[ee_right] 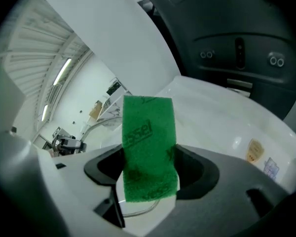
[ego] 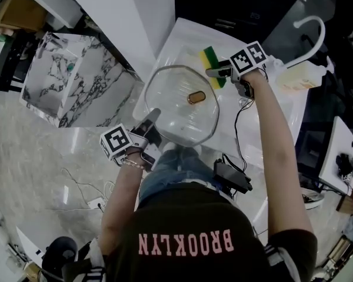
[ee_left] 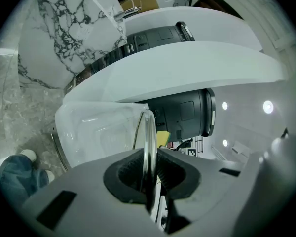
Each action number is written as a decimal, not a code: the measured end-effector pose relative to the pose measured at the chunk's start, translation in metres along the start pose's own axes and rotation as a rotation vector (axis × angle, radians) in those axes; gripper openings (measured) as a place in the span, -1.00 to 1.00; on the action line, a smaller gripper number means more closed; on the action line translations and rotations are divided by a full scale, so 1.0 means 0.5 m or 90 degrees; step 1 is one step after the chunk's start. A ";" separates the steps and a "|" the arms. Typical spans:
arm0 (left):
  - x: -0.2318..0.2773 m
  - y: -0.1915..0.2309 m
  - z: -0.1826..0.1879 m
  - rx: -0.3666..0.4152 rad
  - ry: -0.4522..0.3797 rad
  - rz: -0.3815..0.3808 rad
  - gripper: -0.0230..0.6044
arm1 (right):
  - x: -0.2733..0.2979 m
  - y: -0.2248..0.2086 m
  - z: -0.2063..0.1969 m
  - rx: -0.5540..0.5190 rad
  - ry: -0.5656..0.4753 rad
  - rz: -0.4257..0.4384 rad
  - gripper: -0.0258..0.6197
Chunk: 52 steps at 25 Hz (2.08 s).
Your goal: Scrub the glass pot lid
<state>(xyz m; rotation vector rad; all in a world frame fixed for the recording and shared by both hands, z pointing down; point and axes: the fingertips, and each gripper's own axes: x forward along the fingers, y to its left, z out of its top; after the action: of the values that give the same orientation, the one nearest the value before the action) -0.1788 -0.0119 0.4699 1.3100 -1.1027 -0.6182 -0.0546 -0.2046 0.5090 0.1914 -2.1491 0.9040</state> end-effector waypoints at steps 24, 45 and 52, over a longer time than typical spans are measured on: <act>0.178 -0.159 -0.052 0.170 0.170 -0.047 -0.80 | -0.302 0.113 -0.198 0.050 -0.384 -0.158 -0.01; 0.323 -0.253 -0.222 0.559 0.483 0.012 -0.80 | -0.396 0.065 -0.375 0.132 -0.430 -0.220 -0.01; 0.337 -0.268 -0.355 0.730 0.635 -0.072 -0.80 | -0.480 0.043 -0.414 0.150 -0.464 -0.273 -0.01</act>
<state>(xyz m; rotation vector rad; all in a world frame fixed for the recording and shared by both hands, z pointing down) 0.0753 -0.1089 0.4078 2.2665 -0.4636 0.7229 0.2264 -0.0884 0.4174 1.2100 -2.4752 0.9092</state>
